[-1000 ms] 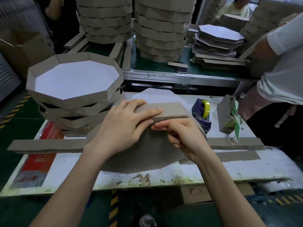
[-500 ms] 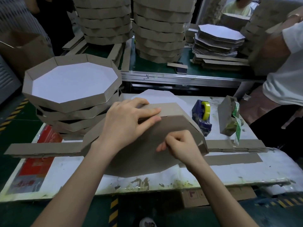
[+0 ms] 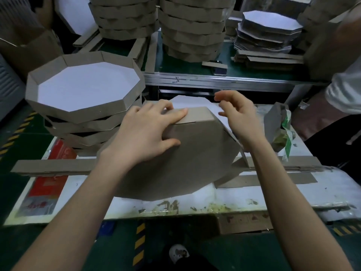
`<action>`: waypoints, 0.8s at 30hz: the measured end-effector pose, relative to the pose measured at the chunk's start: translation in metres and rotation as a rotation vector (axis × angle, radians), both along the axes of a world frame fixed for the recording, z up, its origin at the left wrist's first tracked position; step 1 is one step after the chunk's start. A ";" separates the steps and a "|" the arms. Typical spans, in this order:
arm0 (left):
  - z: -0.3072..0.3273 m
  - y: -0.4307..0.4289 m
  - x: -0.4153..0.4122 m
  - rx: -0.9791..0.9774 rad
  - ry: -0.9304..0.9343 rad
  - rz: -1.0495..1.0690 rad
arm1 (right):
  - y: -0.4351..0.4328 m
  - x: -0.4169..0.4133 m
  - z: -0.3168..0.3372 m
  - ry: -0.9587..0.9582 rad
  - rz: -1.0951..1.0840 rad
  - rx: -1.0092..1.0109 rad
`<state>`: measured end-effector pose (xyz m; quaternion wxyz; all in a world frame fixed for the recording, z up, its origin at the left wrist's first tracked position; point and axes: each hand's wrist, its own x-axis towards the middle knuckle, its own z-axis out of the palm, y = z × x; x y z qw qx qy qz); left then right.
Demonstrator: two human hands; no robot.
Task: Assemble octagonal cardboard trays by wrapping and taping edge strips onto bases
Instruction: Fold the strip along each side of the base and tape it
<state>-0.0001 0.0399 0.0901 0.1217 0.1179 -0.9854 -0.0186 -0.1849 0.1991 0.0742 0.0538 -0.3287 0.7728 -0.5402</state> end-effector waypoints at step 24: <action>-0.028 -0.001 0.031 0.437 0.313 0.052 | 0.006 0.009 0.043 0.063 0.527 0.386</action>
